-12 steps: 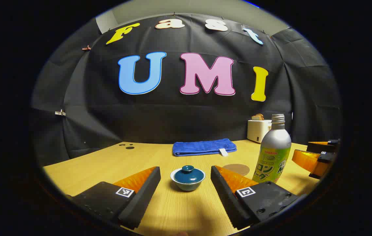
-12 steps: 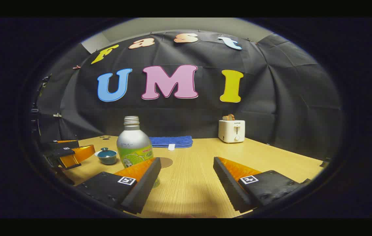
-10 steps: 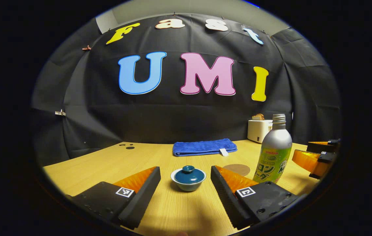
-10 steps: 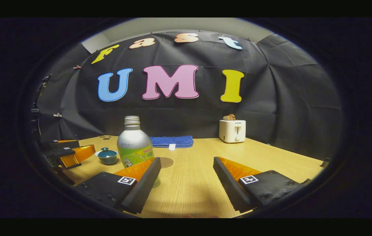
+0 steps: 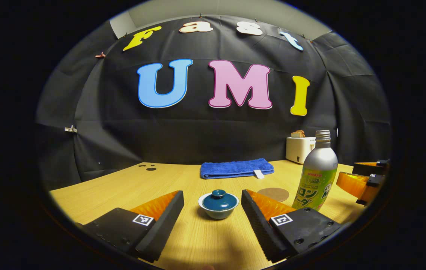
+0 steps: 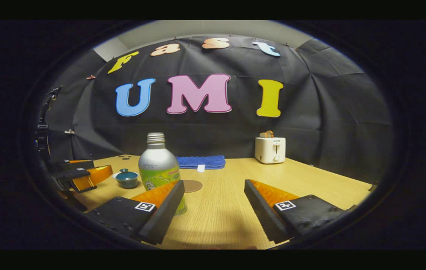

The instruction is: Open the teacup lid with one hand, grasp the water bottle and pour water into the teacup with the other hand; after pouring, place the water bottle on the coaster and then close the teacup lid.

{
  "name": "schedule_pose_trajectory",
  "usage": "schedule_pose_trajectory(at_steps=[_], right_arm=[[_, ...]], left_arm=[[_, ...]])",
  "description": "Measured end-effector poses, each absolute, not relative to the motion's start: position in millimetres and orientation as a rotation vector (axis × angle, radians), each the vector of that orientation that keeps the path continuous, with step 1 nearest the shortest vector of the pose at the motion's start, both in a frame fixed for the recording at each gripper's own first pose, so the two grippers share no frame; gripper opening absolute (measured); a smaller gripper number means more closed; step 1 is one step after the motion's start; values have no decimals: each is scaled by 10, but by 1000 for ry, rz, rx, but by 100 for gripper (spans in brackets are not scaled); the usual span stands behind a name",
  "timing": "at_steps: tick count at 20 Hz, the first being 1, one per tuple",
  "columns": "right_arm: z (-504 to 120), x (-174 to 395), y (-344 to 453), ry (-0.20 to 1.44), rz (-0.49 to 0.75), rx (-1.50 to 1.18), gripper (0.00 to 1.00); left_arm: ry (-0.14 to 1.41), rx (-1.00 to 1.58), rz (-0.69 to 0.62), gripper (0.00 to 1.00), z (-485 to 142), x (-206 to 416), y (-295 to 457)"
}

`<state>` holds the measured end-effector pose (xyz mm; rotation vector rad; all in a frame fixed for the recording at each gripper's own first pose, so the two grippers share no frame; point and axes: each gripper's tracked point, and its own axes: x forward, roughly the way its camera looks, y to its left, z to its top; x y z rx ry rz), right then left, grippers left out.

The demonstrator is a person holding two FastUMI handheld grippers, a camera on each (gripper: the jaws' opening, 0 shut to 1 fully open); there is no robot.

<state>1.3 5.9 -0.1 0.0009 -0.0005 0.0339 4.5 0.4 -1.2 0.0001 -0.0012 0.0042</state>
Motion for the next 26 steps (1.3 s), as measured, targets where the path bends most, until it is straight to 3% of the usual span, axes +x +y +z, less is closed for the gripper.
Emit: schedule_pose_trajectory(at_steps=[16,26], right_arm=[[-3,17,95,1,55,2,99],[-7,20,96,2,58,1,99]], left_arm=[[9,7,-25,98,-29,253,1],[166,83,-89,98,-269,866,-119]])
